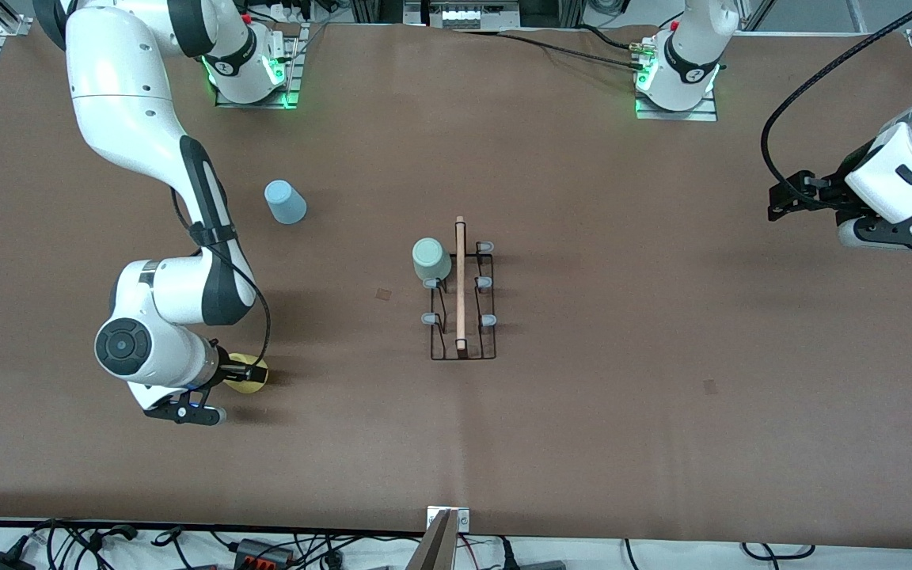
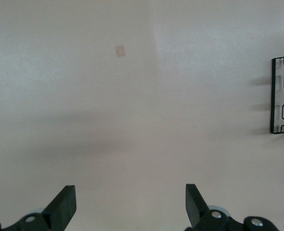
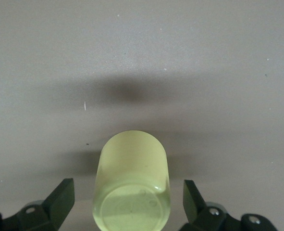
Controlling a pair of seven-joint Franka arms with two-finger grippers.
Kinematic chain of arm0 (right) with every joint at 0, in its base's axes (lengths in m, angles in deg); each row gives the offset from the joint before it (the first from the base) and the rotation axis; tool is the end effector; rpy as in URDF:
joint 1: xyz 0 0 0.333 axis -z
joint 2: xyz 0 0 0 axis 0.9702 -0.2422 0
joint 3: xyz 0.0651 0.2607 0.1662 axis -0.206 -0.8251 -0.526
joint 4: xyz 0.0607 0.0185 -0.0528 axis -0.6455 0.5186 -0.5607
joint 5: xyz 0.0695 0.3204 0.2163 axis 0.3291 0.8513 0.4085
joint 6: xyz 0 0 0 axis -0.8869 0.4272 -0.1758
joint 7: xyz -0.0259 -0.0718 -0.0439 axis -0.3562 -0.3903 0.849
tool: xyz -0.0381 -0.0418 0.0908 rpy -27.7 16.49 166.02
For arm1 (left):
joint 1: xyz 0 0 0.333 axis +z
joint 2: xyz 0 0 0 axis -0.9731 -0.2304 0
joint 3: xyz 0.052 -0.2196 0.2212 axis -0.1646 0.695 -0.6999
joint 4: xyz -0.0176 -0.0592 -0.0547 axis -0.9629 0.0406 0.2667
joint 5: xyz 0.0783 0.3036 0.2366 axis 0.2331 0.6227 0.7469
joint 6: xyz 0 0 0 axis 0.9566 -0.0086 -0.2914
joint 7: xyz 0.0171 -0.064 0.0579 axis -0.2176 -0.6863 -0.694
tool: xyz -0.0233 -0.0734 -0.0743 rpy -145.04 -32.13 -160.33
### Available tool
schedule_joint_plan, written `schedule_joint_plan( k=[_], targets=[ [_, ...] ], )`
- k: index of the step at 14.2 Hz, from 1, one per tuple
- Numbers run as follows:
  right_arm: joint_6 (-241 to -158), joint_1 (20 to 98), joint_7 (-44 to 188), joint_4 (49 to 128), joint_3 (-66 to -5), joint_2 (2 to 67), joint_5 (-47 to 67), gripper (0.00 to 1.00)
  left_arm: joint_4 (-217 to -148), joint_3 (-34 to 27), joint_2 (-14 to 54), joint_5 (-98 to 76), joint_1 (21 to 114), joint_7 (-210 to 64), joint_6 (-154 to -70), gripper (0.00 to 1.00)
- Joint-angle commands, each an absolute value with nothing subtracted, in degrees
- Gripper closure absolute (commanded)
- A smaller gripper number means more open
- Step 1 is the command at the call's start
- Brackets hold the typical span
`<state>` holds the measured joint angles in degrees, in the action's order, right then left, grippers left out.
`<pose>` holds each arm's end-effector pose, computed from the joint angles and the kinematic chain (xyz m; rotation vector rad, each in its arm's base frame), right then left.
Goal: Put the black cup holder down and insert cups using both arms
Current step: 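Move the right gripper to the yellow cup and grasp it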
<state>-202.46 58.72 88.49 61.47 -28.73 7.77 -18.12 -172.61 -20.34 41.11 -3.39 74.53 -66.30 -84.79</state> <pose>0.7406 0.1116 0.2351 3.0920 -0.1853 -0.0545 0.5734 -0.0388 0.5800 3.1196 -0.0994 -0.1329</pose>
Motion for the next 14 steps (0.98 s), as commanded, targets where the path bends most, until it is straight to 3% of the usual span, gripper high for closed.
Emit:
schedule_joint_plan(
  k=[1, 3, 7, 9, 12, 14],
  targets=[
    [-202.32, 59.46, 86.42, 60.7, -29.38, 7.37, -17.22, 0.17, -172.19, -20.34, 40.92, -4.46, 74.74, -64.94, -84.04, 0.0],
    [-202.06, 59.46, 86.42, 60.79, -29.38, 7.37, -17.13, 0.42, -172.19, -20.34, 40.92, -4.46, 74.74, -64.94, -84.04, 0.0],
    [-200.13, 59.11, 84.32, 59.47, -29.56, 9.21, -17.22, 0.73, -172.19, -20.34, 40.92, -4.46, 74.83, -64.94, -84.04, 0.0],
    [-196.72, 58.23, 84.05, 56.41, -29.91, 10.36, -17.22, 0.76, -172.19, -20.34, 40.92, -4.46, 74.83, -64.94, -84.04, 0.0],
    [-189.59, 56.83, 85.36, 49.29, -36.39, 11.24, -17.22, 0.76, -172.1, -20.34, 40.92, -4.46, 74.83, -64.94, -84.04, 0.0],
    [-189.31, 55.69, 88.77, 48.75, -40.26, 12.46, -17.22, 0.76, -172.19, -20.34, 40.92, -4.46, 74.83, -64.94, -84.04, 0.0]
  ],
)
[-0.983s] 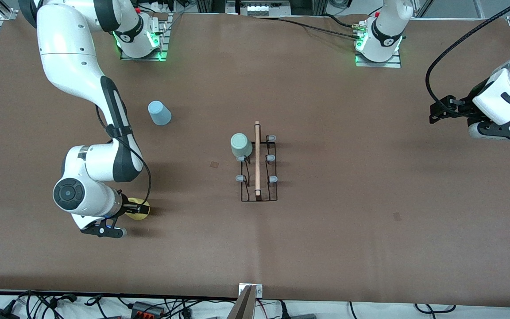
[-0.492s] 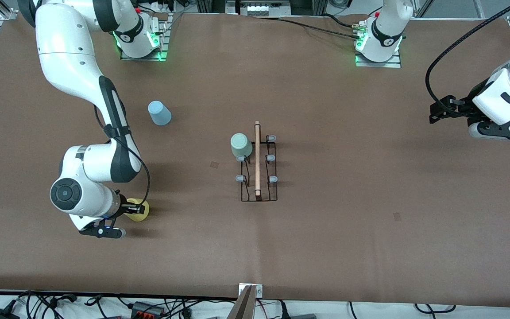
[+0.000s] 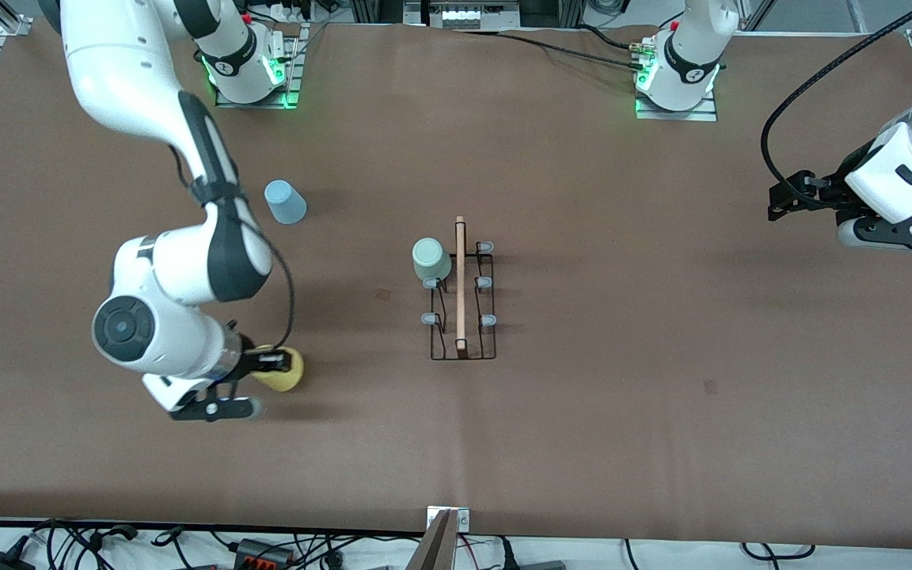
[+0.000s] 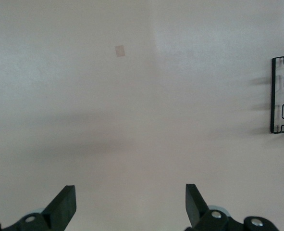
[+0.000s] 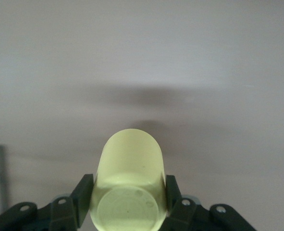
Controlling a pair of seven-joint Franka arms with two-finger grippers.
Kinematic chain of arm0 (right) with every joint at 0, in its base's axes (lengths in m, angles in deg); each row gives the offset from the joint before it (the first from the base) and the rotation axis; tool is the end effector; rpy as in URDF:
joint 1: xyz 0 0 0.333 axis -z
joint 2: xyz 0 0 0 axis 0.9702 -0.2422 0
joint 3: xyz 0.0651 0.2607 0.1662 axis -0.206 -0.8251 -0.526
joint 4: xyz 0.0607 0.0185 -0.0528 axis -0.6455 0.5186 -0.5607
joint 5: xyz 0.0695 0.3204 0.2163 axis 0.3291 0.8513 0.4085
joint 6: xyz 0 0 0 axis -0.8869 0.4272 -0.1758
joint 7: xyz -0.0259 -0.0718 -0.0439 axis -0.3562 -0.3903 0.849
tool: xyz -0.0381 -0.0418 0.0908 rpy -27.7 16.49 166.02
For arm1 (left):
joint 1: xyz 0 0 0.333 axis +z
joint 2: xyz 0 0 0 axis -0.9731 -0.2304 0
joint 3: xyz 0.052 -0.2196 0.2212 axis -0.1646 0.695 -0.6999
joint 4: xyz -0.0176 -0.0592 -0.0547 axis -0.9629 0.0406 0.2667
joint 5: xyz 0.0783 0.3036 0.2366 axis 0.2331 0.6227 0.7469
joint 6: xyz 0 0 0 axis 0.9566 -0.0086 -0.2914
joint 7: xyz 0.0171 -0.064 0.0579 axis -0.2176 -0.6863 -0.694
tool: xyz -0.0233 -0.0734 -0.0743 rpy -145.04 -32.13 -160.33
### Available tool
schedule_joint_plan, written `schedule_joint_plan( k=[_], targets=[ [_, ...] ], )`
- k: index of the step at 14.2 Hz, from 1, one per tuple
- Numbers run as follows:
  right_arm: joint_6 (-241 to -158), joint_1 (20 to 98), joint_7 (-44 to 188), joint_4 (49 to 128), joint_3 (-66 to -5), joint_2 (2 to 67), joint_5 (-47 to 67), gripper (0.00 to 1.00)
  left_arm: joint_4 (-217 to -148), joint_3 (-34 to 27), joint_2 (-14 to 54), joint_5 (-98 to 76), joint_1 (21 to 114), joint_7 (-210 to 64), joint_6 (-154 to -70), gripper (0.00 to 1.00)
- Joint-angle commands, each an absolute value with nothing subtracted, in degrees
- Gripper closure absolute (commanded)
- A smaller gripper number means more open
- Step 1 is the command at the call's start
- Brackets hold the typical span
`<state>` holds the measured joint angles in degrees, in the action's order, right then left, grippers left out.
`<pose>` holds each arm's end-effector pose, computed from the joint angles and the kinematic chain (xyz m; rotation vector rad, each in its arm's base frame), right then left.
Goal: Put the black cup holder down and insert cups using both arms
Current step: 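Carry the yellow cup with the right gripper onto the rack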
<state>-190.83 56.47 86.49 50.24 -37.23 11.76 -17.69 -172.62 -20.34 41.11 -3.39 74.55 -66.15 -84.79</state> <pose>0.7297 0.2334 0.3542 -3.0394 -0.1216 0.0290 0.5734 -0.0386 0.5799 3.1193 -0.1029 -0.1332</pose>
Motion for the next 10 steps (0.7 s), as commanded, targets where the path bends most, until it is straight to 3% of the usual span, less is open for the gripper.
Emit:
schedule_joint_plan(
  k=[1, 10],
  targets=[
    [-189.31, 54.72, 90.97, 48.75, -41.15, 13.17, -17.22, 0.76, -172.19, -20.34, 40.92, -4.46, 74.83, -64.94, -84.04, 0.0],
    [-196.96, 44.79, 106.62, 48.66, -42.39, 13.18, -17.22, 0.75, -172.19, -20.34, 40.92, -4.46, 74.83, -64.94, -84.04, 0.0]
  ],
)
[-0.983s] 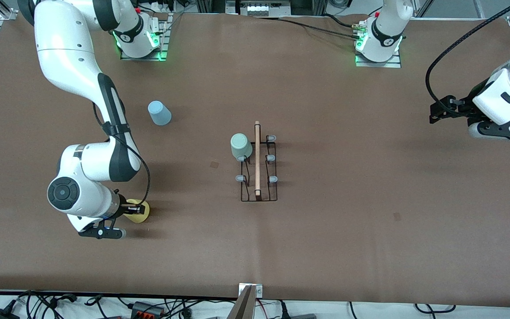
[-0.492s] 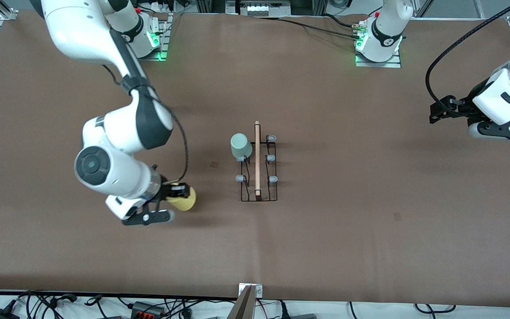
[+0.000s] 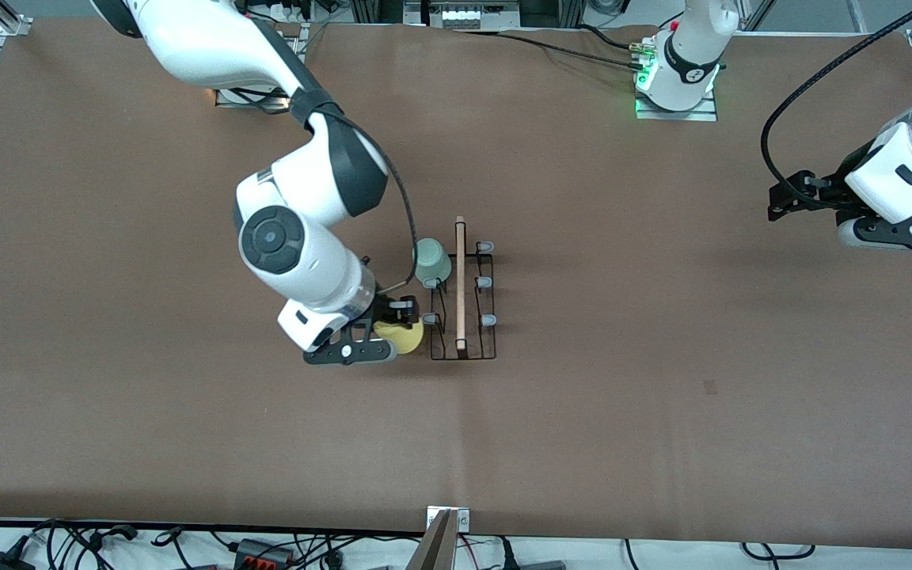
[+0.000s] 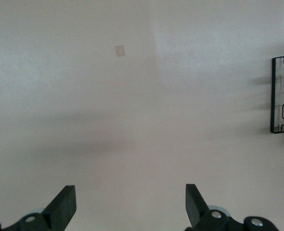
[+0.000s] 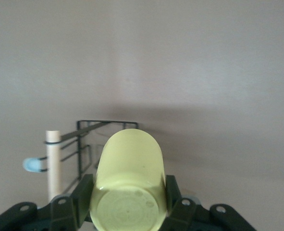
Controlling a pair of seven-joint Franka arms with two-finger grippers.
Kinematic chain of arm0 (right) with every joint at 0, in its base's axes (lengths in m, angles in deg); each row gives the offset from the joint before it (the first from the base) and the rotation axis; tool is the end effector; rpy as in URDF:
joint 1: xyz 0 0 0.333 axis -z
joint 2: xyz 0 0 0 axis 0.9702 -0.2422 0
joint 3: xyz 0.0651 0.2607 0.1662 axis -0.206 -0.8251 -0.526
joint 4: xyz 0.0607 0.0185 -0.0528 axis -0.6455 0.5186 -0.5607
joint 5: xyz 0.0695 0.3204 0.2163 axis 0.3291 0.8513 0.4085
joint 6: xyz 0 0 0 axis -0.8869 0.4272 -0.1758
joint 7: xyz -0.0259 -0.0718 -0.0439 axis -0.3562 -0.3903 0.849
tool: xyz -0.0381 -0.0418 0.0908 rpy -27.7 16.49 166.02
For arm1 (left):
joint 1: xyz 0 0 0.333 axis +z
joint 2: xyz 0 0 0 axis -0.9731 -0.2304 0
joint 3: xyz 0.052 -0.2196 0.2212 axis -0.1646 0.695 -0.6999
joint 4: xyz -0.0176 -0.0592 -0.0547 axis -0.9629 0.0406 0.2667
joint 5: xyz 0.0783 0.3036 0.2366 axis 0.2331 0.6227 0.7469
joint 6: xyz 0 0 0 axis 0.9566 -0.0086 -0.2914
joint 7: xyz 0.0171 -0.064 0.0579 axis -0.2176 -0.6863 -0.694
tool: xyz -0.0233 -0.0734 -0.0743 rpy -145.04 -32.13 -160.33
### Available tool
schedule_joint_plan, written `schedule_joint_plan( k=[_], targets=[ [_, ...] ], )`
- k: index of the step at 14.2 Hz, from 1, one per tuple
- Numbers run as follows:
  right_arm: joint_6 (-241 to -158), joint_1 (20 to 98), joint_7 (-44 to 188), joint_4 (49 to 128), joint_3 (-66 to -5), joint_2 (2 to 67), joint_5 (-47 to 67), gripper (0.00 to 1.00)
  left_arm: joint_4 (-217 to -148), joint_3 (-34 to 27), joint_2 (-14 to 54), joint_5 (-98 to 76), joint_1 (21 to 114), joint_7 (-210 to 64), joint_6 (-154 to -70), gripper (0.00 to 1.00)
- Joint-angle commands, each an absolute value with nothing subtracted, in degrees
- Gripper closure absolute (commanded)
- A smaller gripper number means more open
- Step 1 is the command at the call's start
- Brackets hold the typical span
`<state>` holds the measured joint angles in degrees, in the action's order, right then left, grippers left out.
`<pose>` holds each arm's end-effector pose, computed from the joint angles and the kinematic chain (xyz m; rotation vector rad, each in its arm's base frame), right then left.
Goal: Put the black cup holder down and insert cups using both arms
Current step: 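Carry the yellow cup with the right gripper onto the rack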
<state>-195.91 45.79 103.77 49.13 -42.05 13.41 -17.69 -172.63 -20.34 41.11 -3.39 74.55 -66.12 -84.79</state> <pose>0.6618 0.4055 0.3941 -2.9330 -0.0277 -0.0638 0.5734 -0.0386 0.5798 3.1193 -0.1038 -0.1334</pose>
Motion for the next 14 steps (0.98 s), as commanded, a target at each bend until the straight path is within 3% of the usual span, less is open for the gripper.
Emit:
schedule_joint_plan(
  k=[1, 13, 14],
  targets=[
    [-196.96, 44.35, 107.07, 48.66, -42.3, 13.09, -17.22, 0.75, -172.19, -20.34, 40.83, -4.46, 74.83, -64.94, -84.04, 0.0],
    [-201.0, 42.32, 107.25, 49.1, -42.04, 9.05, -18.01, 0.75, -172.19, -20.43, 40.75, -4.46, 74.92, -64.85, -84.04, 0.0],
    [-201.0, 42.32, 107.25, 49.1, -42.04, 8.78, -18.1, 0.69, -172.19, -20.43, 40.75, -4.46, 74.92, -64.85, -84.04, 0.0]
  ],
)
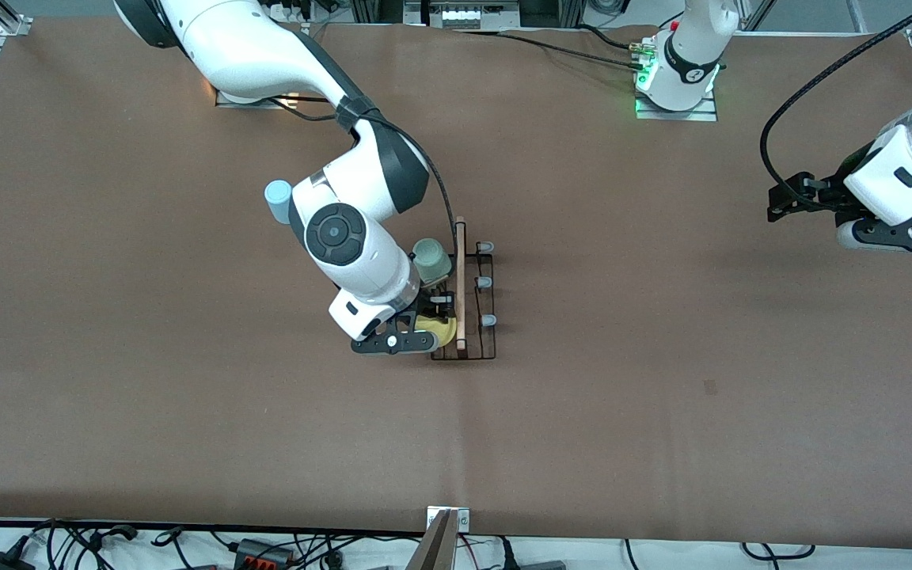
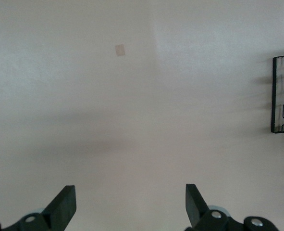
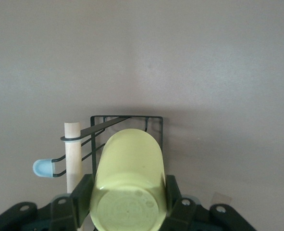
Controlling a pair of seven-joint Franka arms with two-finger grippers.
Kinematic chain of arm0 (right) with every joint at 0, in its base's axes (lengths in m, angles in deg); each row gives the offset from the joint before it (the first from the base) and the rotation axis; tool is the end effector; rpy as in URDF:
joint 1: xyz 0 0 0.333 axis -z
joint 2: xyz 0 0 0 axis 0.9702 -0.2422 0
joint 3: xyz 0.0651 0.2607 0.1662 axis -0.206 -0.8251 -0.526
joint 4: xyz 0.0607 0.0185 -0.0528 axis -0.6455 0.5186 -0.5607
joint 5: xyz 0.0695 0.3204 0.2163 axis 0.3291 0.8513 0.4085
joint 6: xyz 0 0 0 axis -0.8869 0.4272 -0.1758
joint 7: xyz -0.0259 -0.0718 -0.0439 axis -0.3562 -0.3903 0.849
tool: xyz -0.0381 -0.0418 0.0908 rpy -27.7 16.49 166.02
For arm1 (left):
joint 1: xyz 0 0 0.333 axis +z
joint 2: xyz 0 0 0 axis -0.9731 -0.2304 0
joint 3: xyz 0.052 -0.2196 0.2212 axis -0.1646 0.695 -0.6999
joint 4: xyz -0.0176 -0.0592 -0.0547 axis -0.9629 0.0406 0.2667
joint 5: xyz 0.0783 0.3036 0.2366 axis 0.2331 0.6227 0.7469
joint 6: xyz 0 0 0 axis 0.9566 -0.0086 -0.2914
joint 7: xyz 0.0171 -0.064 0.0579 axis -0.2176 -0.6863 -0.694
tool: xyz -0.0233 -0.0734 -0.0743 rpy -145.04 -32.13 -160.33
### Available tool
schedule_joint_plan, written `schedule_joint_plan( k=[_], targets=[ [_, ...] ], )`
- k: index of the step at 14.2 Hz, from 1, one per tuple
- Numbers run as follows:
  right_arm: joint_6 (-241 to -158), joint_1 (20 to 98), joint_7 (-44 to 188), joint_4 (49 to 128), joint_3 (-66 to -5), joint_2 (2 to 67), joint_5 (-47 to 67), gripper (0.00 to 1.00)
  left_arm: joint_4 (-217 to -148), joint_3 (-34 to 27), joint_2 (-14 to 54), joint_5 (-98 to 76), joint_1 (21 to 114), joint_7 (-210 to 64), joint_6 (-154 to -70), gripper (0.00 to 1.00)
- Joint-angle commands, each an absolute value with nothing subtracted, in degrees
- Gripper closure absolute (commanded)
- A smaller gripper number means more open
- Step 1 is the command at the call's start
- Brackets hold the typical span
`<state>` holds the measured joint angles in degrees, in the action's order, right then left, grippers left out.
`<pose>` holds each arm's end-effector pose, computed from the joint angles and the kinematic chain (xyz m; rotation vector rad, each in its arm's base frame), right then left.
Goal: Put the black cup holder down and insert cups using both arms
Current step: 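Open the right gripper and draw it back from the yellow cup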
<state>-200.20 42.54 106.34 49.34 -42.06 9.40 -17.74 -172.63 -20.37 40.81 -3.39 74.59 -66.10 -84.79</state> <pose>0.6462 0.4462 0.3451 -2.9341 -0.0283 -0.0529 0.5747 -0.0380 0.5768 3.1189 -0.1023 -0.1416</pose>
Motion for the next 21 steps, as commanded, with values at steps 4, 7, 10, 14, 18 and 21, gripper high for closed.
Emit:
schedule_joint_plan(
  k=[4, 7, 10, 14, 18, 21],
  targets=[
    [-200.04, 41.97, 107.25, 49.18, -41.95, 8.87, -20.82, 0.0, -172.19, -20.43, 40.75, -4.46, 74.92, -64.94, -83.95, 0.0],
    [-195.48, 42.58, 107.16, 48.83, -41.34, 10.18, -20.83, 0.0, -172.1, -20.43, 40.75, -4.46, 74.92, -64.85, -83.95, 0.0],
    [-192.31, 43.29, 106.38, 48.83, -38.01, 12.9, -20.83, 0.0, -172.19, -20.43, 40.75, -4.46, 74.92, -64.85, -83.95, 0.0],
    [-184.06, 47.14, 99.28, 48.92, -32.12, 17.12, -20.91, 0.0, -172.19, -20.43, 40.75, -4.46, 74.92, -64.85, -83.95, 0.0],
    [-178.95, 53.73, 94.16, 49.01, -31.58, 21.34, -20.83, 0.0, -172.19, -20.43, 40.75, -4.46, 74.92, -64.94, -83.95, 0.0],
    [-177.19, 58.74, 89.07, 49.27, -31.58, 23.54, -21.0, 0.0, -172.1, -20.43, 40.75, -4.46, 74.92, -64.85, -83.95, 0.0]
  ],
)
